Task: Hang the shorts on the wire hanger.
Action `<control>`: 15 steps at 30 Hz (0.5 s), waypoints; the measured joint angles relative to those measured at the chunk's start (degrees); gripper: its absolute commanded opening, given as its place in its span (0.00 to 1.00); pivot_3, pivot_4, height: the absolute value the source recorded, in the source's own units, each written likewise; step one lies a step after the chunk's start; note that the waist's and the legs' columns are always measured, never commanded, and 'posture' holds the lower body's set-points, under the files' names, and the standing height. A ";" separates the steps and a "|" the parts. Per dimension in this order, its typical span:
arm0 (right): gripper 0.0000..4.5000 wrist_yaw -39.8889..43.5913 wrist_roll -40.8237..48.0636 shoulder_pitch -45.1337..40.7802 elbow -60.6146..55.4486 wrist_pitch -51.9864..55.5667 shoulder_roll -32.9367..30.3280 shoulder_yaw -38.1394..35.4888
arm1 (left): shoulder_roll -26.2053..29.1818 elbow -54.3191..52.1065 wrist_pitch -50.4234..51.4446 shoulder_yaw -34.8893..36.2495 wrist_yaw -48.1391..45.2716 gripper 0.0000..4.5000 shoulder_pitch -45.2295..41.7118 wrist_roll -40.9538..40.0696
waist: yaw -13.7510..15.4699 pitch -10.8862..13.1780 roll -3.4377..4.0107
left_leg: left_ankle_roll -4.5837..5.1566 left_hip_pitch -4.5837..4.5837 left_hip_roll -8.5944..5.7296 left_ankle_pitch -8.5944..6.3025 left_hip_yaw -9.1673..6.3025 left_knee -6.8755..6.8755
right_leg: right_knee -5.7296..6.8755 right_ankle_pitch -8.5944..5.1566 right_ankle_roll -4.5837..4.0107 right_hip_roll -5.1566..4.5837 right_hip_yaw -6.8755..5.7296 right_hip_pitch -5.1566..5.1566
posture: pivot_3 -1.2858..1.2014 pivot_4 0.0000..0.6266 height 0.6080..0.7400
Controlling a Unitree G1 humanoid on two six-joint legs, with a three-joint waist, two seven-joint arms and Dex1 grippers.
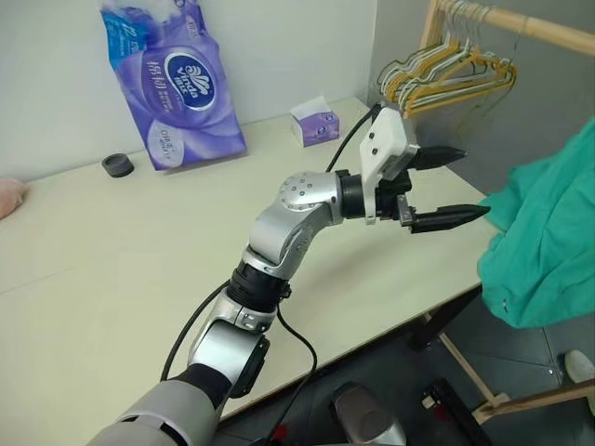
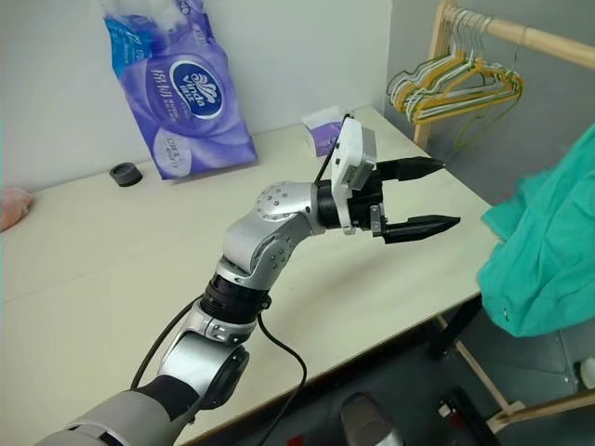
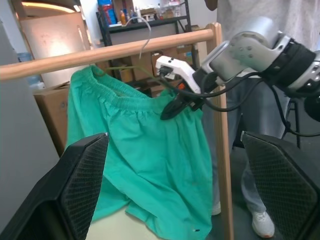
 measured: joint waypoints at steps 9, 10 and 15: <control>0.00 1.60 -6.59 -22.42 24.97 -8.54 -0.67 15.50 | -4.77 5.16 -3.93 1.13 5.89 1.00 -5.94 1.89 | -1.63 1.79 -0.20 | -0.04 0.76 -0.05 -0.02 1.05 -0.57 | -0.18 -0.03 0.34 -0.07 0.76 0.20 | 0.30 0.30 1.00; 0.00 1.91 -7.86 -24.42 27.61 -9.74 -0.71 16.90 | -5.08 5.63 -4.63 1.16 6.26 1.00 -6.35 2.12 | -1.74 1.90 -0.21 | -0.05 0.77 -0.05 -0.02 1.07 -0.57 | -0.19 -0.03 0.36 -0.07 0.78 0.20 | 0.30 0.31 1.00; 0.00 7.04 -13.43 -33.55 38.86 -13.96 -0.80 24.42 | -6.43 7.69 -6.26 1.50 6.47 1.00 -8.41 2.65 | -1.88 2.83 -0.19 | -0.06 0.80 -0.06 -0.03 1.19 -0.55 | -0.29 0.05 0.53 -0.08 0.94 0.22 | 0.30 0.33 1.00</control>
